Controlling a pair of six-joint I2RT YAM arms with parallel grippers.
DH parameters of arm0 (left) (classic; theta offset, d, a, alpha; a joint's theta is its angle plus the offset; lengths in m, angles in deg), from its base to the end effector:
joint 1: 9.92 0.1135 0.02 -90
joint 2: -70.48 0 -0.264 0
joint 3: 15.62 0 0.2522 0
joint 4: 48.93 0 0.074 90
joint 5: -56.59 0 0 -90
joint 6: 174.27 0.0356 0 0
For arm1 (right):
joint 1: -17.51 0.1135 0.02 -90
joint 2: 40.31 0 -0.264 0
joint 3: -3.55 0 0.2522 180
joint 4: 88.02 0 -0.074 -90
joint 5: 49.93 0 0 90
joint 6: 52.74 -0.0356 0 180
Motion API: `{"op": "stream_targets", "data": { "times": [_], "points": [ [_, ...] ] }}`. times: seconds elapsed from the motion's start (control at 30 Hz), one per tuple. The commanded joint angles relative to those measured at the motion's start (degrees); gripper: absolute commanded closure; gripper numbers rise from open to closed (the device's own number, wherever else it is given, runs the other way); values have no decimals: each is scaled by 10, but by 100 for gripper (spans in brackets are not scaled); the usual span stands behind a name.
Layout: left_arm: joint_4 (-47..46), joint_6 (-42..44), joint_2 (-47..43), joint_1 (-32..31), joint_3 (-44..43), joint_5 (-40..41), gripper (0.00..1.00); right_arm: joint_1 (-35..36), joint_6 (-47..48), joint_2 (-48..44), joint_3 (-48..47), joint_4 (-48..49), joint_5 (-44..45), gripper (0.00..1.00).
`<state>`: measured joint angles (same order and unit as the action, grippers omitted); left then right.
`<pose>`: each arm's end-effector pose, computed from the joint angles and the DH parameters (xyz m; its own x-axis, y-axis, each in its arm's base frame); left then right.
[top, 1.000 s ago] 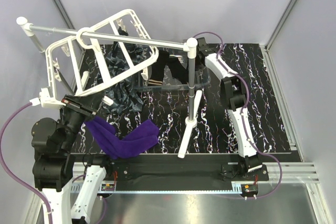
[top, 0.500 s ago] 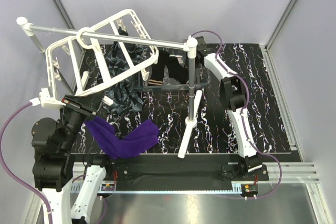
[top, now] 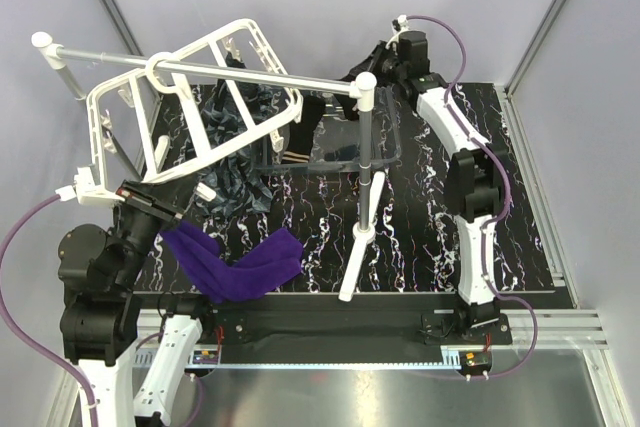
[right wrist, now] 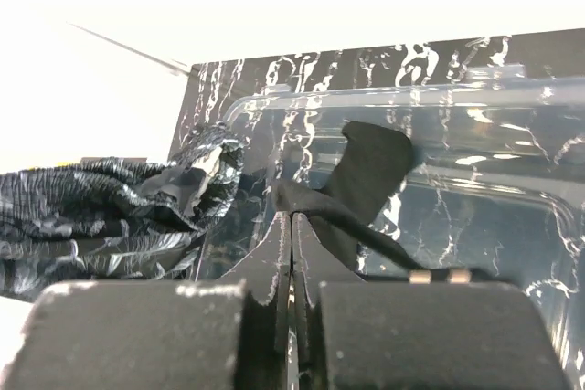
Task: Clip the socks to the hanger
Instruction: Pick up the sock from the bin, then place the sock in the bin.
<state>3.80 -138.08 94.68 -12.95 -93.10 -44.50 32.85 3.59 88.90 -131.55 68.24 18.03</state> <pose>0.0385 -0.0089 0.4249 -0.1912 -0.7830 -0.5919 0.1518 0.5722 -0.8059 0.5168 0.1556 0.3111 -0.5729 0.3757 -0.7284 -0.3269 0.7103 0.6234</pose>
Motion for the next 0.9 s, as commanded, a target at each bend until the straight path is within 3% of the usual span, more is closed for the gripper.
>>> {"op": "stream_targets", "data": {
  "times": [0.0, 0.2, 0.53, 0.7, 0.77, 0.87],
  "points": [
    [-24, 9, 12, -3, -21, 1, 100, 5, -28, 21, -12, 8, -20, 100],
    [-24, 10, 10, -4, -19, 2, 100, 18, 19, 50, -8, -44, -6, 100],
    [-22, 8, 8, -4, -14, 3, 100, 36, -7, 102, -19, -86, -52, 99],
    [-22, 8, 7, -4, -14, 3, 100, 45, 90, 130, -89, -183, -46, 65],
    [-20, 8, 5, -5, -11, 4, 100, 45, 114, 110, -68, -203, 3, 58],
    [-25, 4, 4, -4, -6, 3, 100, 45, 116, 56, -11, -154, 35, 50]
  ]
}}
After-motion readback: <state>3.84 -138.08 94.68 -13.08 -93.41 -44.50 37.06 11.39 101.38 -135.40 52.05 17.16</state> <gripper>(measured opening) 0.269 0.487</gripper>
